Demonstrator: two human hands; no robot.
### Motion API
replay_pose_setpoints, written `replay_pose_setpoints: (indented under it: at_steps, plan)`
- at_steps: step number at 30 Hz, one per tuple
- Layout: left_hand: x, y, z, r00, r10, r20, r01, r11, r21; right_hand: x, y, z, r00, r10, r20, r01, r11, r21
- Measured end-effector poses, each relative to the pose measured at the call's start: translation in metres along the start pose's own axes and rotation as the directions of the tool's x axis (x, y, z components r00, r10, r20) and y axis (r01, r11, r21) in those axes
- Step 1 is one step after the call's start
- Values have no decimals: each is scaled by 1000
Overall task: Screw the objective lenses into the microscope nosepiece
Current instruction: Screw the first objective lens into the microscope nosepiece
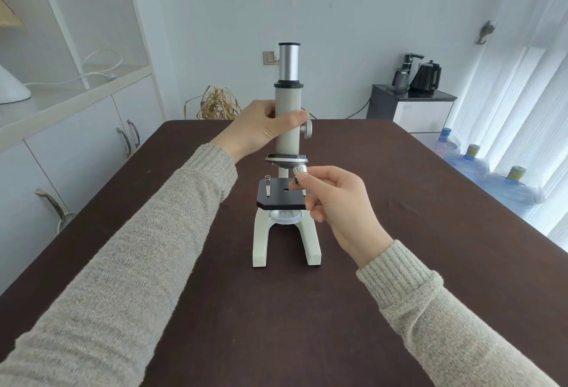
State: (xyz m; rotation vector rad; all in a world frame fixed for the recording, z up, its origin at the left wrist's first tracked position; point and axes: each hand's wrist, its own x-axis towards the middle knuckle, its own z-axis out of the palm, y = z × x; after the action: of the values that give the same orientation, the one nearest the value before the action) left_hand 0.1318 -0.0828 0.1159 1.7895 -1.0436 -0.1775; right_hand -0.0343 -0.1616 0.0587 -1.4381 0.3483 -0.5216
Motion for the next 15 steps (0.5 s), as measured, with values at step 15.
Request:
replay_pose_setpoints:
  at_steps: [15]
  plan:
    - [1, -2, 0, 999, 31, 9, -31, 999, 6, 1, 1, 3, 999, -12, -37, 13, 1000, 26]
